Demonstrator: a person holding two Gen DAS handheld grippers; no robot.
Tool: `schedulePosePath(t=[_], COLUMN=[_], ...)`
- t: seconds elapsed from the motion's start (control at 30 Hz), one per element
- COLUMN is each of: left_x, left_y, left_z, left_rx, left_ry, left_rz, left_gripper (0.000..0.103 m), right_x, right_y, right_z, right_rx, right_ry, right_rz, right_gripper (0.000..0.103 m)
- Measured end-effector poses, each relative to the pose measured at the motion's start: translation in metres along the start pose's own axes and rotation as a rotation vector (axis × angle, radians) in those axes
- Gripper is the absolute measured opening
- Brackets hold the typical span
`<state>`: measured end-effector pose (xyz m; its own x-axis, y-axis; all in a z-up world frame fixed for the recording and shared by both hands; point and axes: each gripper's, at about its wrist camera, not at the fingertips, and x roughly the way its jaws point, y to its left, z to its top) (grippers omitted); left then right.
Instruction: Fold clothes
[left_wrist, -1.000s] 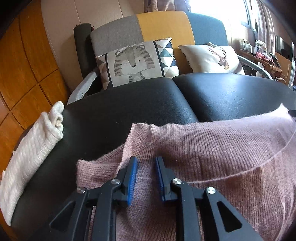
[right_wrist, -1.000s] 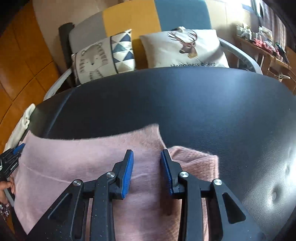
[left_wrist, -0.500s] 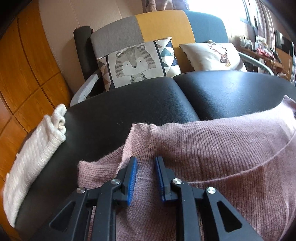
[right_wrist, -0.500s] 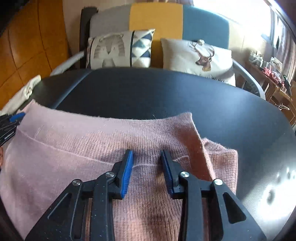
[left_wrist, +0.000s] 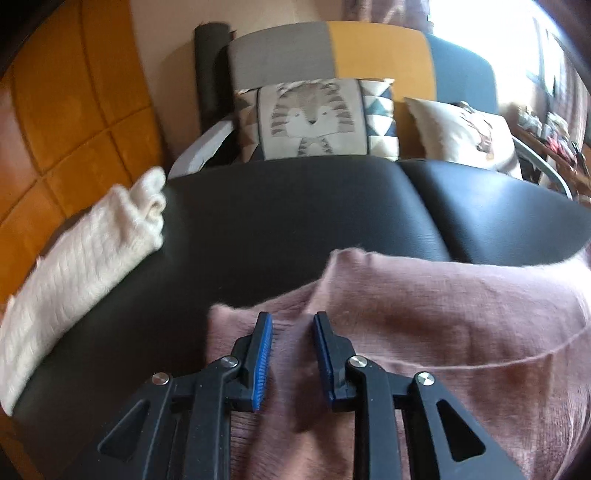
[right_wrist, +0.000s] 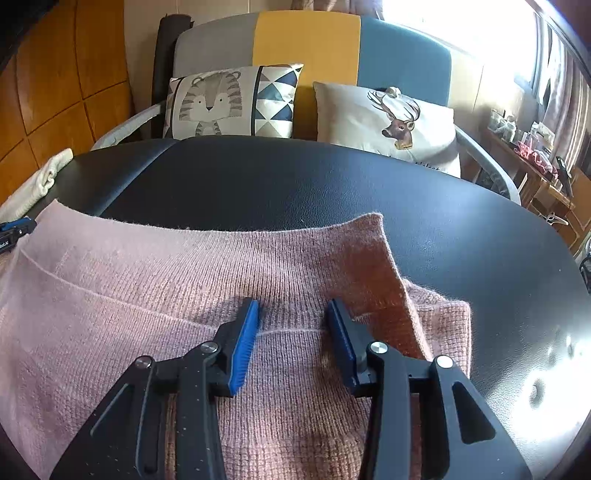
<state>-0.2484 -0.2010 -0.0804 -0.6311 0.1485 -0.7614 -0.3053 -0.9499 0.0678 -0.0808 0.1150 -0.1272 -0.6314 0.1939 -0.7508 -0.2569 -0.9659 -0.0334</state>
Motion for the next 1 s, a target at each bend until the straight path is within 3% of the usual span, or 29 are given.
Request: schedulePosePath(t=[0.1, 0.23, 0.37, 0.4, 0.5, 0.53, 0.6, 0.67, 0.8, 0.87, 0.9, 0.93, 1.0], left_x=[0.003, 0.005, 0.005, 0.005, 0.005, 0.005, 0.005, 0.005, 0.006, 0.006, 0.005, 0.004, 0.002], left_y=[0.004, -0.004, -0.006, -0.005, -0.004, -0.005, -0.005, -0.004, 0.001, 0.002, 0.002, 0.004, 0.009], left_z=[-0.001, -0.003, -0.003, -0.004, -0.004, -0.004, -0.005, -0.005, -0.004, -0.004, -0.004, -0.003, -0.001], left_rx=[-0.018, 0.019, 0.030, 0.028, 0.025, 0.026, 0.028, 0.026, 0.003, -0.006, -0.007, -0.014, -0.031], left_ry=[0.000, -0.010, -0.012, -0.013, -0.016, -0.017, -0.017, -0.019, -0.018, -0.019, -0.019, -0.016, -0.010], left_rz=[-0.008, 0.034, 0.047, 0.045, 0.044, 0.045, 0.048, 0.045, 0.019, 0.011, 0.009, -0.003, -0.034], left_gripper=[0.027, 0.028, 0.028, 0.028, 0.028, 0.028, 0.028, 0.028, 0.028, 0.029, 0.029, 0.029, 0.029], right_x=[0.000, 0.000, -0.002, -0.009, -0.051, -0.062, -0.078, -0.083, -0.064, -0.054, -0.049, -0.044, -0.036], right_y=[0.000, 0.000, -0.004, -0.002, 0.011, 0.018, 0.044, 0.071, 0.109, 0.101, 0.092, 0.083, 0.067], right_z=[0.000, 0.000, 0.010, 0.014, 0.018, 0.019, 0.021, 0.023, 0.013, 0.012, 0.011, 0.010, 0.012], right_rx=[0.002, 0.002, -0.002, -0.006, 0.039, 0.047, -0.004, -0.100, -0.286, -0.252, -0.201, -0.149, -0.061], right_ry=[-0.001, 0.001, 0.048, 0.046, -0.079, -0.100, -0.090, -0.069, -0.037, -0.046, -0.059, -0.055, -0.027], right_rz=[0.002, 0.003, 0.022, -0.008, 0.030, 0.078, 0.187, 0.237, 0.200, 0.196, 0.187, 0.180, 0.239], right_gripper=[0.043, 0.043, 0.044, 0.044, 0.045, 0.048, 0.053, 0.053, 0.053, 0.064, 0.080, 0.090, 0.090])
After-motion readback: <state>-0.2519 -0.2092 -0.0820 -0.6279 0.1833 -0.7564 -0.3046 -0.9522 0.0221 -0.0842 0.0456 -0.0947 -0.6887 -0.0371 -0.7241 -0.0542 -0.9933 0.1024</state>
